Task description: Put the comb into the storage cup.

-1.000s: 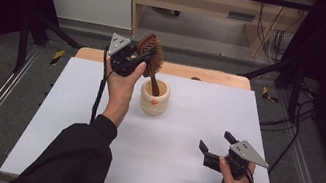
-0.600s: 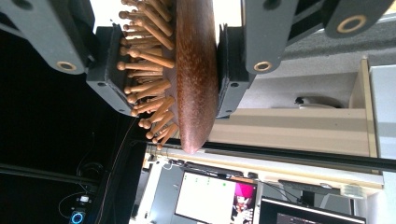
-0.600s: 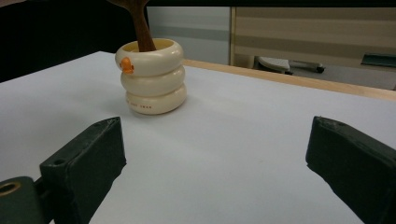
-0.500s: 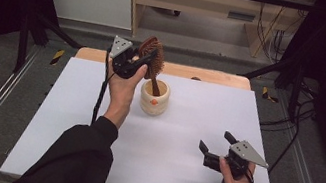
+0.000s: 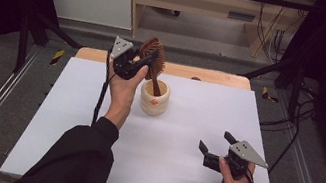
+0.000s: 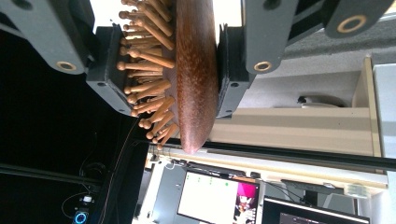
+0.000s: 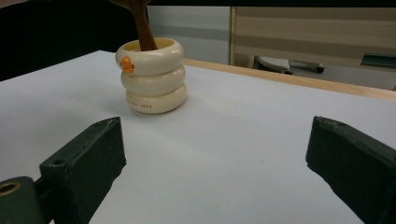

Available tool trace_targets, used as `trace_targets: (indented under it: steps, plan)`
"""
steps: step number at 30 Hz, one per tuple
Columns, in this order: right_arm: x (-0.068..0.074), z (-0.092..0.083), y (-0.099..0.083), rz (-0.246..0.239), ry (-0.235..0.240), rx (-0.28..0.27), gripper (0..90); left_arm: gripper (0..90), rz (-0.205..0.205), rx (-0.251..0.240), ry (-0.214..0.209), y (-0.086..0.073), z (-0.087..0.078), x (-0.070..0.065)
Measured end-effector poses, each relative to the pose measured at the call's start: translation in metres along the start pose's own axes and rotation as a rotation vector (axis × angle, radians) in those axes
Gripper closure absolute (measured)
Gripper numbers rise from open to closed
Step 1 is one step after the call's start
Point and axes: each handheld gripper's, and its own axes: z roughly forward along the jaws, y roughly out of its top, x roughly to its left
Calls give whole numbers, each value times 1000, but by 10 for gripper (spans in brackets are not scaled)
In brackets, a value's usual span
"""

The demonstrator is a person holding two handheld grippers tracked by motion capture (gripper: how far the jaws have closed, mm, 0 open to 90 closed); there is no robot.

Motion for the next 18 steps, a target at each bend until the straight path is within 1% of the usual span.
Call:
trace_targets:
  steps: [5,9,14,17,18]
  plan:
    - [1,1,0,0,0,3,49,521,9,2,12,-3,-1,-1]
    - [1,0,0,-3,0,2,49,521,7,5,10,-5,1,-2]
    - [1,0,0,-7,0,5,49,521,25,13,8,-7,1,-4]
    - [1,1,0,-8,1,6,49,521,48,14,5,-7,1,-6]
    - [1,1,0,-8,1,6,49,521,48,14,4,-7,1,-6]
